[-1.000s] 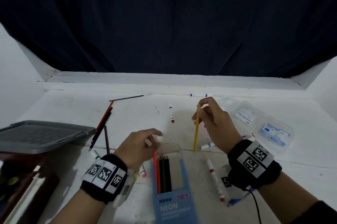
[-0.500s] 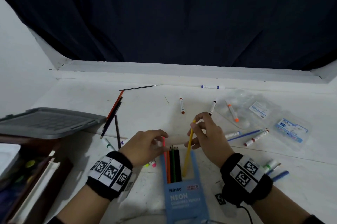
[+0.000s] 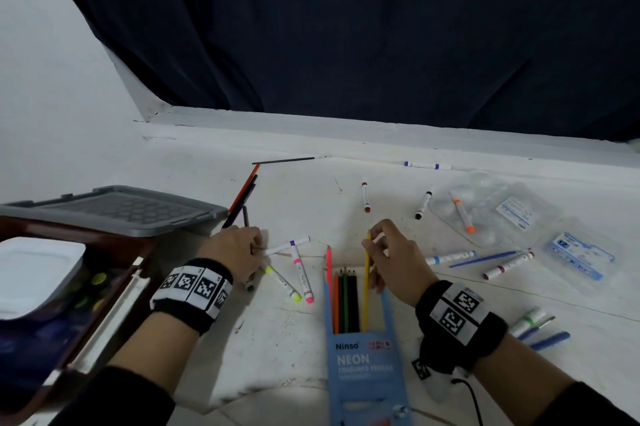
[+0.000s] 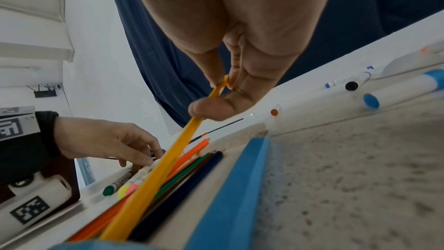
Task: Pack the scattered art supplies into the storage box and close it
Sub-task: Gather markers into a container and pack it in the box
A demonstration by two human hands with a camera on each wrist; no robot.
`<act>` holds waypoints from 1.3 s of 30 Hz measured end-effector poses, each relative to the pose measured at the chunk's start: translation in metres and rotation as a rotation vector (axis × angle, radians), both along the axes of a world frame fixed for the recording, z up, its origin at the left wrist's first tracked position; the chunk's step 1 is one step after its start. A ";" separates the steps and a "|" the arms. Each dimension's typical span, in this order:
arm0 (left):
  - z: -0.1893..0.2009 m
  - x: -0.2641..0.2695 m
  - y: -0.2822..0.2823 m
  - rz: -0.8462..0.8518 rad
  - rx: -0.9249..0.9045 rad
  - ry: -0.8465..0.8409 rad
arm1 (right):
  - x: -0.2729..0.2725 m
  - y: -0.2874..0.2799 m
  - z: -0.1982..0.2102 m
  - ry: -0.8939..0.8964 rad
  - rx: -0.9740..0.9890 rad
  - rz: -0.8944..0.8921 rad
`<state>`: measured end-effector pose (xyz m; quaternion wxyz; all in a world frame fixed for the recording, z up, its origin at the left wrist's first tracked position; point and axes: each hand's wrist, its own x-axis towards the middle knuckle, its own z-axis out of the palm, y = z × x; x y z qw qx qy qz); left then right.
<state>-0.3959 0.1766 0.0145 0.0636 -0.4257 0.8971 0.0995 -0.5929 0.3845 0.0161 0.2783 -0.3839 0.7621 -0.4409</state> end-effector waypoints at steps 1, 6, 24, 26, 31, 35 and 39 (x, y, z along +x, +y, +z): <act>-0.002 0.000 -0.002 0.007 0.015 0.002 | 0.000 -0.001 -0.001 -0.005 0.012 -0.004; 0.000 0.002 -0.003 0.076 0.083 0.028 | 0.002 -0.008 -0.004 -0.037 0.120 -0.014; 0.002 0.024 0.009 -0.144 0.107 0.092 | 0.014 0.000 -0.004 0.377 0.365 0.275; 0.002 0.023 0.012 -0.210 0.083 0.073 | 0.015 0.002 -0.004 0.395 0.385 0.289; 0.001 0.022 0.015 -0.308 0.084 0.074 | 0.017 0.003 -0.008 0.401 0.355 0.296; 0.000 0.022 0.013 -0.387 0.069 0.105 | 0.017 0.007 -0.007 0.394 0.333 0.323; 0.005 0.024 0.014 -0.418 0.086 0.317 | 0.015 0.014 -0.003 0.403 0.273 0.344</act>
